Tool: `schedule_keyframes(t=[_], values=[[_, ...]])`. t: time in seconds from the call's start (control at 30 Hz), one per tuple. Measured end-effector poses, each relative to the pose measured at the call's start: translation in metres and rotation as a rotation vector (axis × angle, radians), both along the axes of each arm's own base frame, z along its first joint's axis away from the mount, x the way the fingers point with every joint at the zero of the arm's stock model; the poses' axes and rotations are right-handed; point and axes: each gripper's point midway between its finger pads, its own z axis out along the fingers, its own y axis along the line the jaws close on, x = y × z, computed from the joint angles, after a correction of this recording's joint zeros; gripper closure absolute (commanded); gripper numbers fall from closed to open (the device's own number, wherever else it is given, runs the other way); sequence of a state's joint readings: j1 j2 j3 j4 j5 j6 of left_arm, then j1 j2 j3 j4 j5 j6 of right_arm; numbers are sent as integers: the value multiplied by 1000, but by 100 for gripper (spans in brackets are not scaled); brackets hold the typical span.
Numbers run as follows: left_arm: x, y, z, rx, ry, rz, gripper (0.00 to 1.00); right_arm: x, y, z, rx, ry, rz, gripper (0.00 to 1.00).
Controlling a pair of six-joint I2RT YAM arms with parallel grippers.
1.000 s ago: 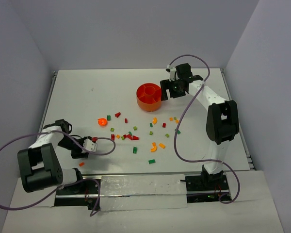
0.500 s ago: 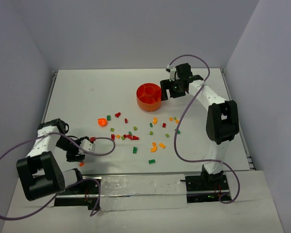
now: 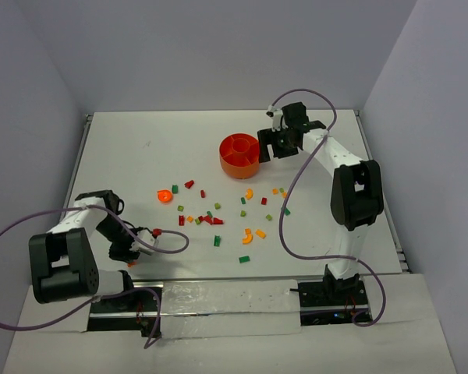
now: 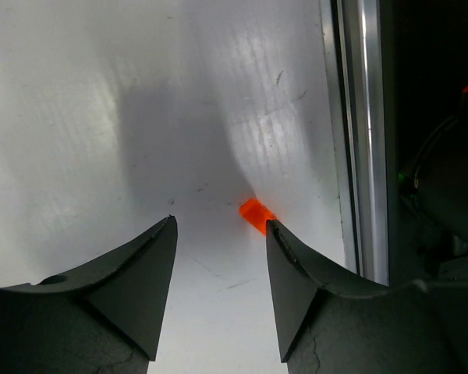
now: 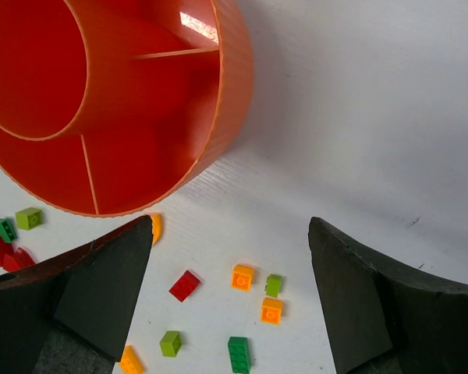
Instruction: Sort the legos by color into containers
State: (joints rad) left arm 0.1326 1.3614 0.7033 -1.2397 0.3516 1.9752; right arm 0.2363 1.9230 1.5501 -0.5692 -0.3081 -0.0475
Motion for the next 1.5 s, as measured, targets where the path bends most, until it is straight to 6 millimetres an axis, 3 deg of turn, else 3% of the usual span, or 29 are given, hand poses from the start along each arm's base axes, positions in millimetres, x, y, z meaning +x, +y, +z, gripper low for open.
schedule_keyframes(t=[0.17,0.37,0.9,1.17,1.5], values=[[-12,0,-14,6,-14,2,40,0,-1,-3,-7,6,-1,13],[-14,0,-15,-10,-42,43,41,2,-2,-2,-15,5,-2,13],[-17,18,-16,40,-91,126,52,2,-2,-1,-20,4,4,13],[-14,20,-17,44,-101,125,68,5,-2,-1,-20,2,3,13],[-12,21,-18,48,-105,124,75,6,-1,-8,-23,20,3,13]])
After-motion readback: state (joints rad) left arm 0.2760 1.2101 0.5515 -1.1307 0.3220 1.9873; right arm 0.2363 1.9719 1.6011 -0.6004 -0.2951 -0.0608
